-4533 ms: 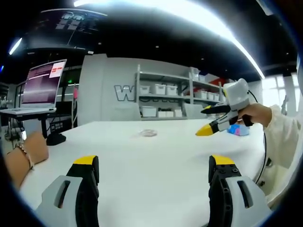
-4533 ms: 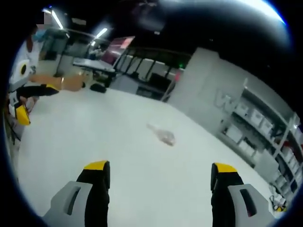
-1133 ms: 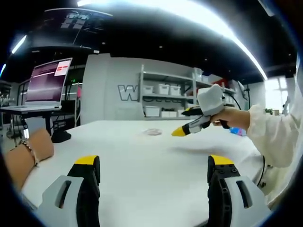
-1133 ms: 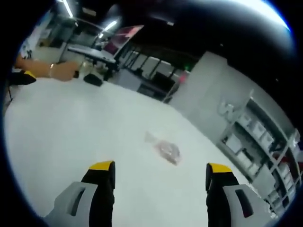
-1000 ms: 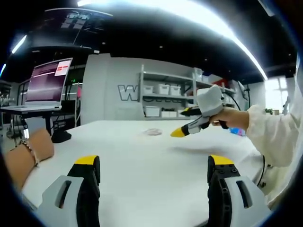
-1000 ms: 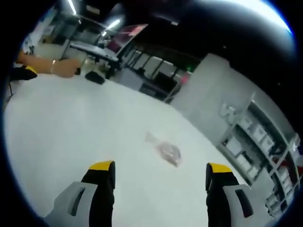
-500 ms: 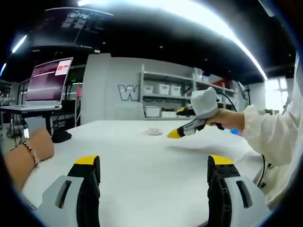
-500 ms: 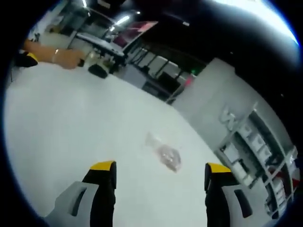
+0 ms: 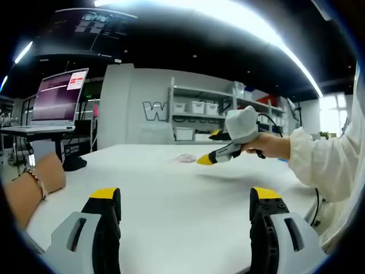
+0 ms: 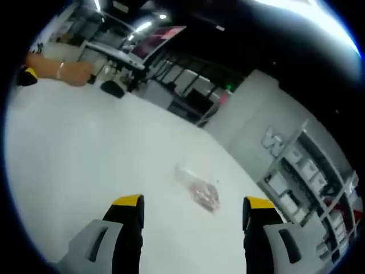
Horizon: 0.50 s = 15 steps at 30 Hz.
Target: Open the resealable bag by pulling the two sides of the seal apart until the entire bag opening is separated and visibly accessible.
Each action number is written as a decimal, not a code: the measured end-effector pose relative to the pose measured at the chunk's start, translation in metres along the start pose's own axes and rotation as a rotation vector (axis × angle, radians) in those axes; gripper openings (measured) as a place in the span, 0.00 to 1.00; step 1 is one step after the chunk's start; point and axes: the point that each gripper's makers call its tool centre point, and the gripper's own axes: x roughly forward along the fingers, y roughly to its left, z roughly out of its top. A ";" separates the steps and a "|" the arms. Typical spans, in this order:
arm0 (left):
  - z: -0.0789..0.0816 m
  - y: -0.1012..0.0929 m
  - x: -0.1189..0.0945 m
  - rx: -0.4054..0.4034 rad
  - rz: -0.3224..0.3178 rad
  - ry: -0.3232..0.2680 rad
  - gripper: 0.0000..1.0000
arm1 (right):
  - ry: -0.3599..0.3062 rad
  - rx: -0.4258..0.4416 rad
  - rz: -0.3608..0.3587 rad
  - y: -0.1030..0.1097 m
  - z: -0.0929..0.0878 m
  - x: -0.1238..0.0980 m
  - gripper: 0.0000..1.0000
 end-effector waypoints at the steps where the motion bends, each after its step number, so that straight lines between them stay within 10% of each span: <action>1: 0.000 0.000 0.000 0.000 0.000 0.000 0.92 | 0.000 0.006 -0.001 0.000 0.000 0.001 0.70; 15: -0.001 0.002 -0.002 0.000 0.009 -0.001 0.92 | -0.010 0.120 -0.010 -0.001 -0.004 0.012 0.65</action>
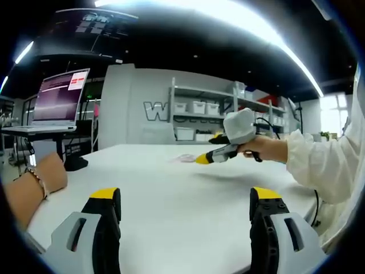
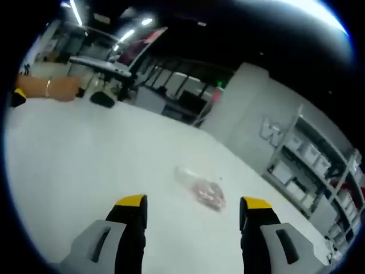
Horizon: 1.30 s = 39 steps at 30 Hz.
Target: Open the resealable bag by pulling the two sides of the seal apart until the entire bag opening is separated and visibly accessible.
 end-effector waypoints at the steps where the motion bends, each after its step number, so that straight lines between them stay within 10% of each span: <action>1: 0.000 0.000 0.000 0.000 0.002 0.000 0.92 | 0.001 0.003 0.001 0.001 0.000 0.001 0.66; 21: 0.000 0.004 -0.003 -0.002 0.014 0.000 0.92 | 0.005 0.051 0.002 0.004 0.000 0.013 0.64; 39: 0.001 0.008 -0.005 -0.001 0.018 -0.003 0.92 | 0.036 -0.089 -0.001 0.005 0.001 0.032 0.58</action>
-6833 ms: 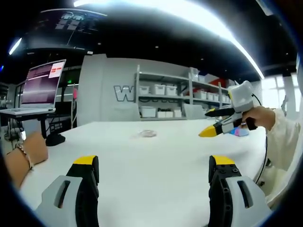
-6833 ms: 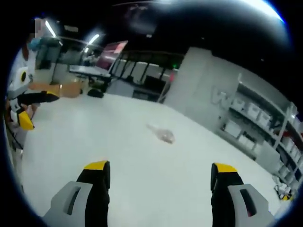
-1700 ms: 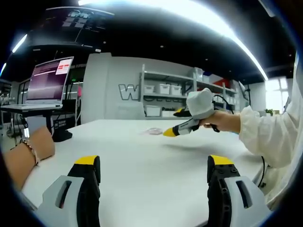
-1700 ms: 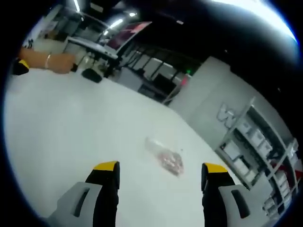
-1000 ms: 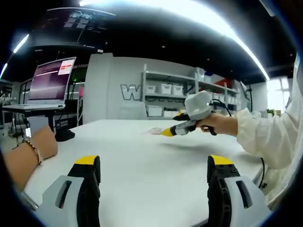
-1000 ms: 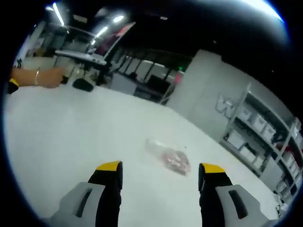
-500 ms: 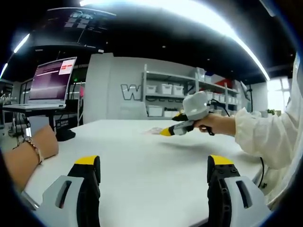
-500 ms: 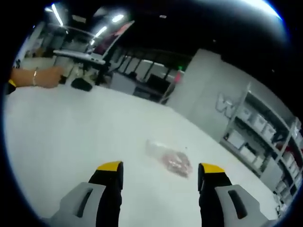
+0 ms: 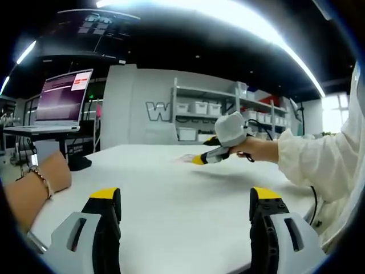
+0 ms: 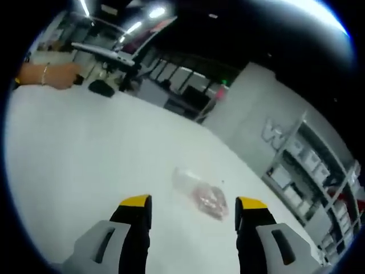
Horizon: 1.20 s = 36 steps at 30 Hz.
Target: Open the resealable bag by pulling the two sides of the seal apart until the entire bag opening is separated and visibly accessible.
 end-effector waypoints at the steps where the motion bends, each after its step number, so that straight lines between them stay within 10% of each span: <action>1: 0.000 0.000 0.000 -0.001 0.000 0.000 0.92 | 0.001 -0.008 0.002 0.000 0.000 0.000 0.58; 36: 0.000 0.007 0.001 -0.002 0.016 0.002 0.92 | 0.037 -0.067 0.031 0.004 -0.003 0.033 0.50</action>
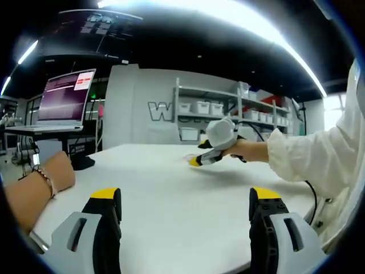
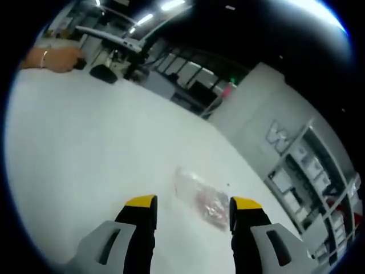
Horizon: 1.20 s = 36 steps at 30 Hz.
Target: Open the resealable bag by pulling the two sides of the seal apart until the entire bag opening is separated and visibly accessible.
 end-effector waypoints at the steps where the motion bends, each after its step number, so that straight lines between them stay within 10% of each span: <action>1: 0.000 0.000 0.000 0.000 0.001 0.000 0.92 | 0.001 0.004 0.001 0.000 0.000 0.002 0.49; 36: -0.003 0.014 -0.007 -0.006 0.037 0.006 0.91 | 0.009 0.027 0.002 -0.003 -0.003 0.029 0.33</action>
